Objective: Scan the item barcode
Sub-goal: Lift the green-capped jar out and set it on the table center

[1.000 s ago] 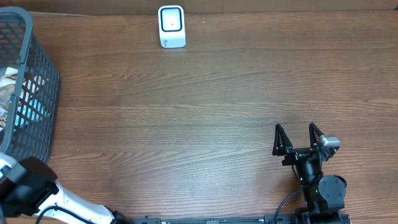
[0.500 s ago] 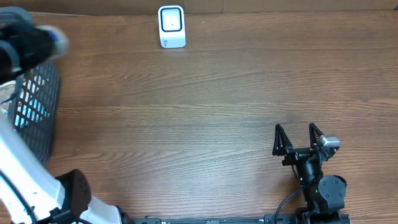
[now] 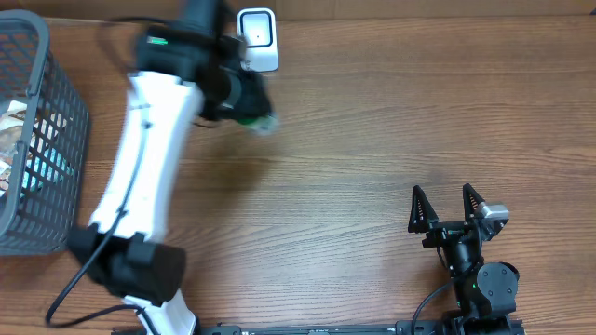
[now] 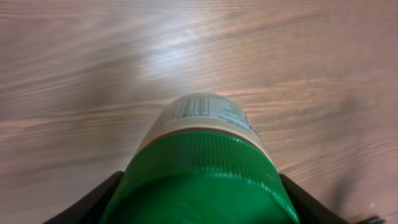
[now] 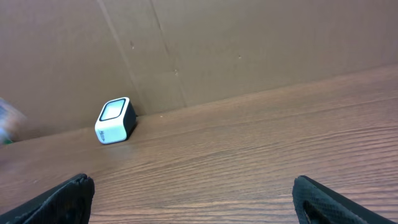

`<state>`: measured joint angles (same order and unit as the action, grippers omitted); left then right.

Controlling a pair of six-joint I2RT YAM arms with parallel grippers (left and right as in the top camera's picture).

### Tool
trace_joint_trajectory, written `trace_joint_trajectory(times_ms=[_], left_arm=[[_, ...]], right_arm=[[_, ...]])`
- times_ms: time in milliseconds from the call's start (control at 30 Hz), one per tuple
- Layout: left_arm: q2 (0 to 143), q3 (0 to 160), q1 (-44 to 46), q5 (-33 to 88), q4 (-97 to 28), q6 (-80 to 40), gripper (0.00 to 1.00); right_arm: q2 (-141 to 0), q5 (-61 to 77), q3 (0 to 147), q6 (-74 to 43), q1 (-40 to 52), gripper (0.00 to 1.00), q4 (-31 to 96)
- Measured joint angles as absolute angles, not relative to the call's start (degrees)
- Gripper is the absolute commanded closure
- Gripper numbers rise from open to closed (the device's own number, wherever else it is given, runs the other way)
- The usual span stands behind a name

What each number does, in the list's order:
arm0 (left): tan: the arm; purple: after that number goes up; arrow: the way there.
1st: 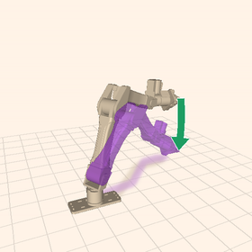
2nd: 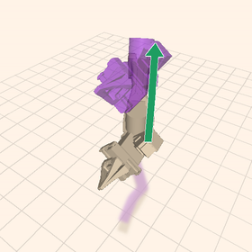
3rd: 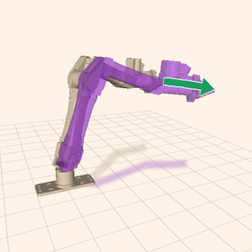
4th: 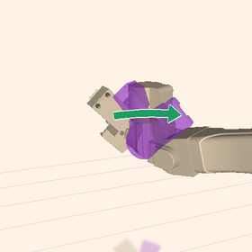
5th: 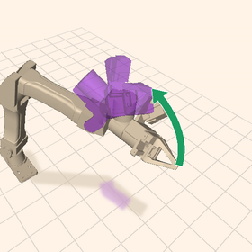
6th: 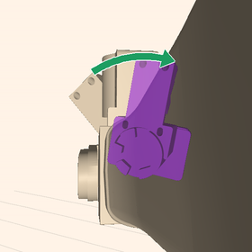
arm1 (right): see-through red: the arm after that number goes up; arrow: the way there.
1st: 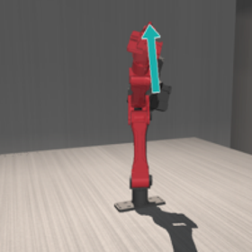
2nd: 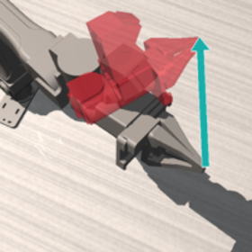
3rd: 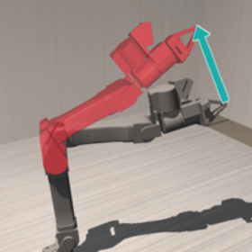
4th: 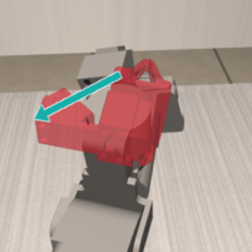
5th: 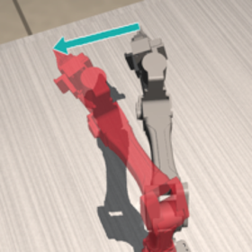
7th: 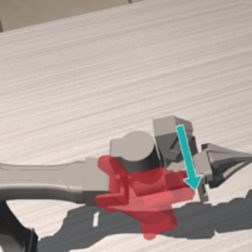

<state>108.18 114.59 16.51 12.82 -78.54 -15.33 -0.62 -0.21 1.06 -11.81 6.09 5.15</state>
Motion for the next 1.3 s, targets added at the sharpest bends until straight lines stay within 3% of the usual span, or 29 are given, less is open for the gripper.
trace_joint_trajectory(times_ms=[200, 600, 633, 700, 833, 1067, 1300], left_arm=[[112.66, 106.04, 25.78, 11.46, -67.59, -19.2, 0.61], [124.86, 105.51, 36.51, 2.63, -63.31, -22.7, 0.59], [125.51, 105.45, 36.77, 2.48, -63.29, -22.83, 0.54], [126.06, 105.47, 37.19, 1.87, -63.13, -23.27, 0.33], [126.15, 105.47, 37.43, 1.65, -62.67, -24.25, 0.02], [126.52, 108.14, 36.86, 1.45, -67.13, -24.34, 0.0], [126.21, 130.37, 30.89, 1.15, -81.73, -24.29, 0.0]], right_arm=[[-0.62, -0.19, 1.06, -11.77, 6.09, 0.0, 5.19], [-0.62, -0.19, 1.06, -11.77, 6.09, 0.0, 5.17], [-0.62, -0.21, 1.06, -11.79, 6.09, 0.0, 5.13], [-0.64, -0.21, 1.06, -11.79, 6.09, 0.0, 5.13], [-0.62, -0.19, 1.06, -11.77, 6.09, 0.0, 5.13], [-0.62, -0.19, 1.06, -11.77, 6.09, 0.0, 5.17], [-0.62, -0.19, 1.06, -11.81, 6.09, 0.0, 5.15]])
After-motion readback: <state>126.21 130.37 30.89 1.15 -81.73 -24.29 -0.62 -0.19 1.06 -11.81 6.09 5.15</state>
